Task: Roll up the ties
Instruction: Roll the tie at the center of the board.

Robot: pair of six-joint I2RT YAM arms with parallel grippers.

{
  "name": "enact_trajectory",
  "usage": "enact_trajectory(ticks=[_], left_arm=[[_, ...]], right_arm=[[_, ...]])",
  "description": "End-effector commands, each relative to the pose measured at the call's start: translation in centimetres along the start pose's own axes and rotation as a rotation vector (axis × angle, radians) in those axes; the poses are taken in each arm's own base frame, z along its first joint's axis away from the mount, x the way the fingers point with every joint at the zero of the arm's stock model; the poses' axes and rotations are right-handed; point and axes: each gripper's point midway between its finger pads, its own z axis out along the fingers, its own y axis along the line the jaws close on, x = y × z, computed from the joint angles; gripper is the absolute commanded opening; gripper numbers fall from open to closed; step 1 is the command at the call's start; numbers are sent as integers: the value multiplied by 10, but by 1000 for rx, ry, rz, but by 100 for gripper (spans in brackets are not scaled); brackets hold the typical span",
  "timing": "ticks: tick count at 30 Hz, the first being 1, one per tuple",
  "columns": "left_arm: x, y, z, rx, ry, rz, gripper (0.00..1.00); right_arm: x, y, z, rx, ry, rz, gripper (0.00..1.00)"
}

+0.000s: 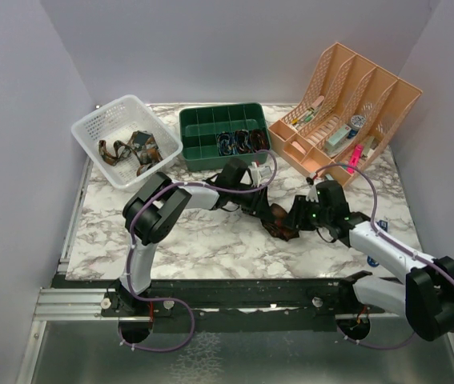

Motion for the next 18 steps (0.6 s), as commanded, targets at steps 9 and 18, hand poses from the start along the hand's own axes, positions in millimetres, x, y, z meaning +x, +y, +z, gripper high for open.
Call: enact_trajectory(ticks=[9, 18], left_arm=[[2, -5, -4, 5, -8, 120, 36], [-2, -10, -10, 7, -24, 199, 36]], right_arm=[[-47, 5, -18, 27, -61, -26, 79], [-32, 10, -3, -249, -2, -3, 99]])
